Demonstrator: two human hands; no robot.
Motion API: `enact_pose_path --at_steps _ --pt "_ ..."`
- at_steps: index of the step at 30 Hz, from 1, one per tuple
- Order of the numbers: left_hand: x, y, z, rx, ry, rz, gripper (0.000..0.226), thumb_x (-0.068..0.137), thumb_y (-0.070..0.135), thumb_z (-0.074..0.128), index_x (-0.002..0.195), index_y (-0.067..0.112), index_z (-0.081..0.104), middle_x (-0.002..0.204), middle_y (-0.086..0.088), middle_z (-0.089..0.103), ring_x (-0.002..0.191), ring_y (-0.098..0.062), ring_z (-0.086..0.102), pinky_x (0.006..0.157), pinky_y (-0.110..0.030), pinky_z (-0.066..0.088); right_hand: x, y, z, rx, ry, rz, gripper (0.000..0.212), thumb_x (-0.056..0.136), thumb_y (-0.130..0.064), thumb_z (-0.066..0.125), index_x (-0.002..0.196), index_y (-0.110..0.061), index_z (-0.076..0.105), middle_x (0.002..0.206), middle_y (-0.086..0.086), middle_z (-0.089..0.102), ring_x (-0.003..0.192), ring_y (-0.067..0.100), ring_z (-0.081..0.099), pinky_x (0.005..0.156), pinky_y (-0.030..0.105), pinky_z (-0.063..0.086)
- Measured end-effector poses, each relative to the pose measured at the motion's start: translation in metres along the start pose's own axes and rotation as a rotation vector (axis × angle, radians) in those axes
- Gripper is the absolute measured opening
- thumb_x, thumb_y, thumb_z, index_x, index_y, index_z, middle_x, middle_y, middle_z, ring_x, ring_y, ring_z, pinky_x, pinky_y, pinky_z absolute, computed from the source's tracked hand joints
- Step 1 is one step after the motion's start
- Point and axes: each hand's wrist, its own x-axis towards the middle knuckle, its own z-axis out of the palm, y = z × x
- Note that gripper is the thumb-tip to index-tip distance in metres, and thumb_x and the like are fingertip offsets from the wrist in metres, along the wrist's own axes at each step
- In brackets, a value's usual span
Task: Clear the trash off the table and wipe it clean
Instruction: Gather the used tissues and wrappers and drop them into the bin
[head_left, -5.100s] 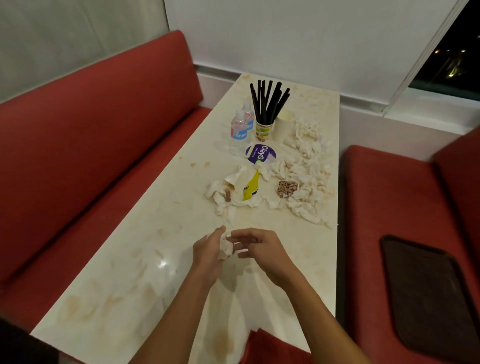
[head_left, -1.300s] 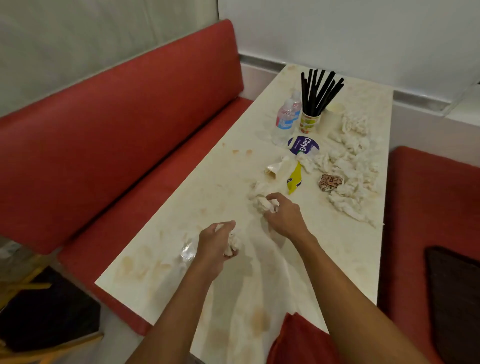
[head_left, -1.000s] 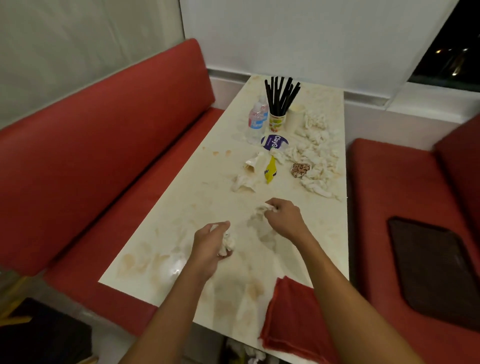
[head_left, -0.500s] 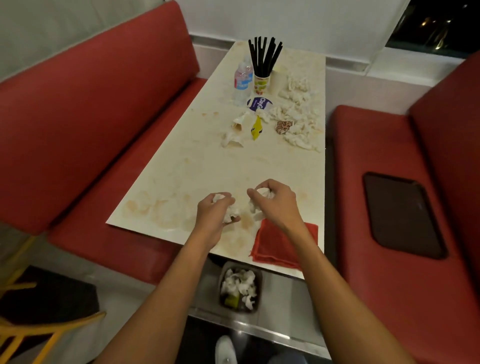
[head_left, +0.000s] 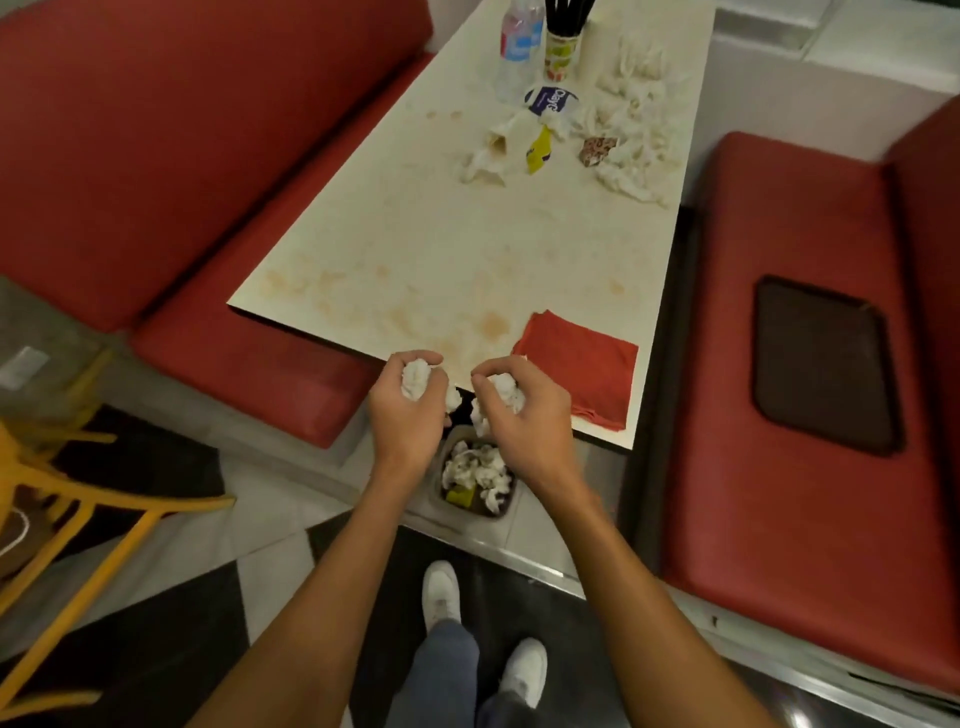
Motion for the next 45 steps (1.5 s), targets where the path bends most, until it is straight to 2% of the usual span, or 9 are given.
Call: enact_pose_path --at_steps 3,7,13,20,26,30,34,37,45 --pt "-0.017 -0.036 -0.010 0.064 0.051 -0.020 0.009 0.096 0.020 0.069 0.098 0.028 0.070 0.092 0.003 0.073 0.085 -0.020 0.071 0.077 -0.053 0.061 -0.031 0.018 0.013 -0.006 -0.032 -0.011 0.007 0.098 -0.020 0.068 0.094 -0.023 0.073 0.092 -0.014 0.070 0.093 0.007 0.066 0.080 0.017 0.049" --pt "-0.024 -0.084 -0.014 0.141 0.039 -0.133 0.004 0.094 0.038 0.067 0.097 0.035 0.069 0.095 0.004 0.072 0.090 -0.021 0.070 0.081 -0.053 0.061 -0.057 0.062 0.029 -0.030 -0.075 0.040 0.005 0.099 -0.021 0.069 0.097 -0.022 0.072 0.095 -0.012 0.069 0.095 0.009 0.066 0.080 0.015 0.049" --pt "0.003 -0.156 0.003 0.220 -0.100 -0.257 0.015 0.106 0.024 0.055 0.115 0.020 0.066 0.104 0.001 0.067 0.096 -0.018 0.065 0.069 -0.025 0.047 -0.055 0.159 0.054 -0.066 -0.038 0.306 0.008 0.098 -0.023 0.071 0.103 -0.021 0.076 0.107 -0.010 0.071 0.097 -0.008 0.062 0.078 0.000 0.040" --pt "0.071 -0.273 0.056 0.443 -0.327 -0.294 0.017 0.108 0.020 0.049 0.117 0.011 0.059 0.109 -0.011 0.062 0.104 -0.033 0.061 0.075 -0.030 0.042 -0.026 0.296 0.095 -0.160 0.062 0.510 0.014 0.095 -0.012 0.073 0.107 -0.018 0.074 0.111 0.003 0.068 0.096 0.016 0.065 0.073 -0.002 0.040" --pt "0.108 -0.383 0.098 0.578 -0.521 -0.063 0.030 0.100 0.008 0.063 0.129 0.002 0.060 0.127 -0.018 0.061 0.118 -0.032 0.058 0.087 -0.015 0.035 -0.002 0.398 0.129 -0.216 0.052 0.504 0.014 0.100 -0.028 0.067 0.113 -0.024 0.069 0.116 0.005 0.066 0.101 0.022 0.065 0.088 0.029 0.055" --pt "0.115 -0.455 0.113 0.625 -0.616 0.040 0.039 0.104 0.033 0.059 0.139 0.016 0.054 0.141 -0.007 0.053 0.129 -0.023 0.053 0.109 -0.041 0.048 0.003 0.441 0.140 -0.168 0.080 0.547 0.024 0.102 -0.033 0.064 0.123 -0.020 0.065 0.120 0.002 0.063 0.103 0.018 0.065 0.077 0.008 0.045" --pt "0.112 -0.498 0.117 1.036 -0.758 0.042 0.079 0.102 0.052 0.046 0.166 0.021 0.012 0.173 -0.008 0.012 0.159 -0.030 0.017 0.126 -0.047 0.025 0.005 0.464 0.141 -0.185 0.039 0.493 0.021 0.104 -0.033 0.061 0.123 -0.024 0.063 0.122 0.002 0.060 0.101 0.013 0.061 0.071 0.002 0.041" --pt "0.112 -0.525 0.116 1.054 -0.857 0.054 0.084 0.105 0.047 0.050 0.167 0.022 0.000 0.175 -0.008 -0.001 0.162 -0.030 0.003 0.130 -0.047 0.014 0.005 0.473 0.142 -0.215 0.023 0.465 0.020 0.104 -0.035 0.059 0.122 -0.025 0.062 0.122 0.002 0.059 0.104 0.015 0.060 0.074 0.004 0.039" --pt "0.115 -0.504 0.099 0.892 -0.778 0.188 0.097 0.090 0.056 0.057 0.167 0.022 0.009 0.174 -0.005 0.014 0.160 -0.026 0.015 0.127 -0.052 0.026 0.019 0.472 0.161 -0.181 -0.013 0.478 0.026 0.103 -0.039 0.062 0.127 -0.029 0.060 0.126 -0.001 0.059 0.106 0.012 0.062 0.086 0.017 0.050"
